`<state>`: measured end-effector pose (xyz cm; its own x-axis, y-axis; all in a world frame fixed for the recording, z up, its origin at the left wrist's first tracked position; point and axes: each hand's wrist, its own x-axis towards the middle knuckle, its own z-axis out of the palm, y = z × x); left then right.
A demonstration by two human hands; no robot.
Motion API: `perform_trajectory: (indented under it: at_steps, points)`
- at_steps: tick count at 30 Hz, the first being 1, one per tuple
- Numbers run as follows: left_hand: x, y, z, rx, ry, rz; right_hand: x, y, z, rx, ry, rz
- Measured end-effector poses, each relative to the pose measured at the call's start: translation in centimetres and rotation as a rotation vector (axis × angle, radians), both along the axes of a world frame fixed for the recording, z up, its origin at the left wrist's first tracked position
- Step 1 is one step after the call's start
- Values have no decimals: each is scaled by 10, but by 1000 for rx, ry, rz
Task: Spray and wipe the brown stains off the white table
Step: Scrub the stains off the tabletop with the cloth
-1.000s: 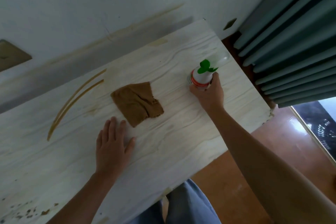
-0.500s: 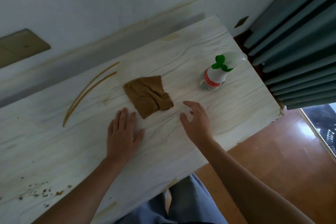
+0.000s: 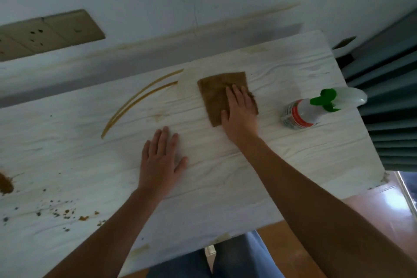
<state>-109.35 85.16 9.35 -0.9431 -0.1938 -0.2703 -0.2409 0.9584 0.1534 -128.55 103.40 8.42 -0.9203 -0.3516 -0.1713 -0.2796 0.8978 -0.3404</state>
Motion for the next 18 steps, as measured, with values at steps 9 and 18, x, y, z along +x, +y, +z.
perform_trajectory:
  at_steps: [9,18]
  points:
    - [4,2,-11,-3,90,21,-129,-5,8,55,-28,-253]
    - [7,2,-21,-4,197,17,-79,-46,0,54,103,47]
